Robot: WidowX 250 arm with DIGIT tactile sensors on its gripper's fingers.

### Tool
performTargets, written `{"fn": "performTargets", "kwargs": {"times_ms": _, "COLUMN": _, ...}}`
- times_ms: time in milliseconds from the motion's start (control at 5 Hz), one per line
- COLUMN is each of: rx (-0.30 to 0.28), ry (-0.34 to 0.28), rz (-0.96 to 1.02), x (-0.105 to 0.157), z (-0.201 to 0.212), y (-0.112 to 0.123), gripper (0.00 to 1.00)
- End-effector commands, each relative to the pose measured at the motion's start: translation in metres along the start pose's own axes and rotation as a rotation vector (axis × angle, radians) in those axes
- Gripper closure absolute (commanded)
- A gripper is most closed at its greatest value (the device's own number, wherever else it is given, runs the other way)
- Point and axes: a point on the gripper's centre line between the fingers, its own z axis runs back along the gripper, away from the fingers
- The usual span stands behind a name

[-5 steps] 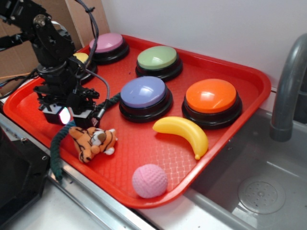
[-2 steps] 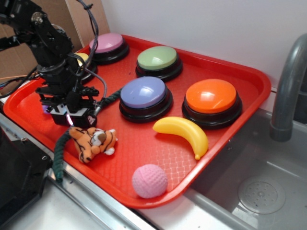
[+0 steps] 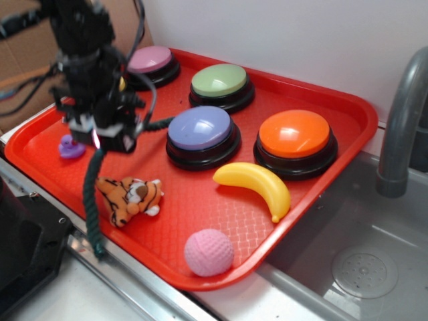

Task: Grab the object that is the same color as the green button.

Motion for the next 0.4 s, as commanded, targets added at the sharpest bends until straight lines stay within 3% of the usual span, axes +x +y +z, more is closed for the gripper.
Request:
{"fn": "performTargets", "kwargs": {"times_ms": 0, "rx": -0.082, "ry": -0.106, "rz": -0.278, "x": -0.0044, "z": 0.0782, "y": -0.0338, "gripper": 1.0}}
{"fn": "performTargets", "kwargs": {"times_ms": 200, "rx": -0.088, "ry": -0.111, "rz": -0.313, "x": -0.0044, "z": 0.0827, "y": -0.0417, "gripper": 1.0}}
